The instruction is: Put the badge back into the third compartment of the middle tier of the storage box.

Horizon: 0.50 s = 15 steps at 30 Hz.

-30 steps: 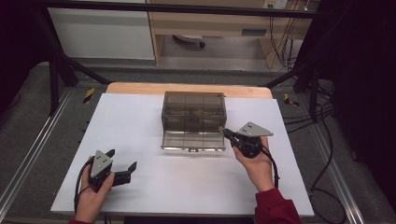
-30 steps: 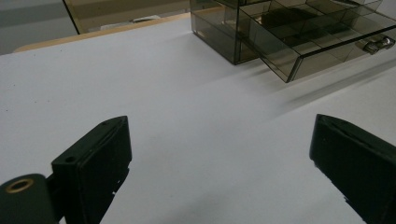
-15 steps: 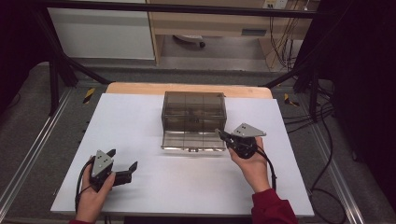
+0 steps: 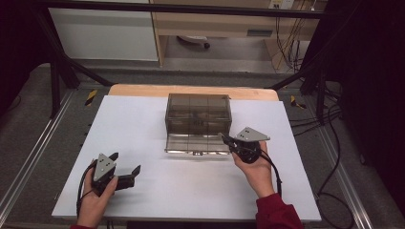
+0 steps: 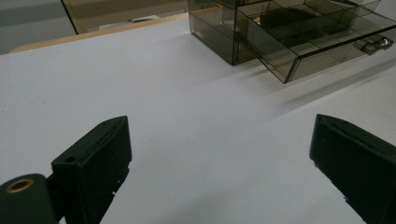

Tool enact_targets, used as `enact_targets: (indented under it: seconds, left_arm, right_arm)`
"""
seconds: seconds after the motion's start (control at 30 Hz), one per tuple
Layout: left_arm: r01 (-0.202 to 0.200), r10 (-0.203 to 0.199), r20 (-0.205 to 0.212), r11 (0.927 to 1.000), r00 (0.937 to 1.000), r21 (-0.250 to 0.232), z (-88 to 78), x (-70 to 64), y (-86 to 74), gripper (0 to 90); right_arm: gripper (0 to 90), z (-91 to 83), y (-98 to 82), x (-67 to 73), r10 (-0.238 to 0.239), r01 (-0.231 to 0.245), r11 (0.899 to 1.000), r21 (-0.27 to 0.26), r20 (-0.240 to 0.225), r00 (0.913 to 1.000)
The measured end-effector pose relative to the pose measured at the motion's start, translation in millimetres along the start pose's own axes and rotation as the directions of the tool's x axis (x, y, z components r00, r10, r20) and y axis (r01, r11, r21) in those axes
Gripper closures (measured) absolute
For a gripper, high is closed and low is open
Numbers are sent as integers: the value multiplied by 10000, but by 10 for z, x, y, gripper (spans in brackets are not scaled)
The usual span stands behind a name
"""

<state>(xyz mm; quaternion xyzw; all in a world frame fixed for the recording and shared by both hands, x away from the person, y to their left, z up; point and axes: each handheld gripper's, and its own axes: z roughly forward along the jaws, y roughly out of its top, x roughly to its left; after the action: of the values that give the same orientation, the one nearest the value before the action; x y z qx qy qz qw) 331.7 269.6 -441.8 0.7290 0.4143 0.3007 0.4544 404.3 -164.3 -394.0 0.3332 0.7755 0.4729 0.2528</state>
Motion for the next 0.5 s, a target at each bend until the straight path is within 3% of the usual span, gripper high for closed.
enact_targets:
  seconds: [0.5]
  left_arm:
    - [-10,10,28,10000,10000,15,3,-3,-1,58]
  right_arm:
    - [872,47,-17,88,-180,182,9998,107,-232,9996]
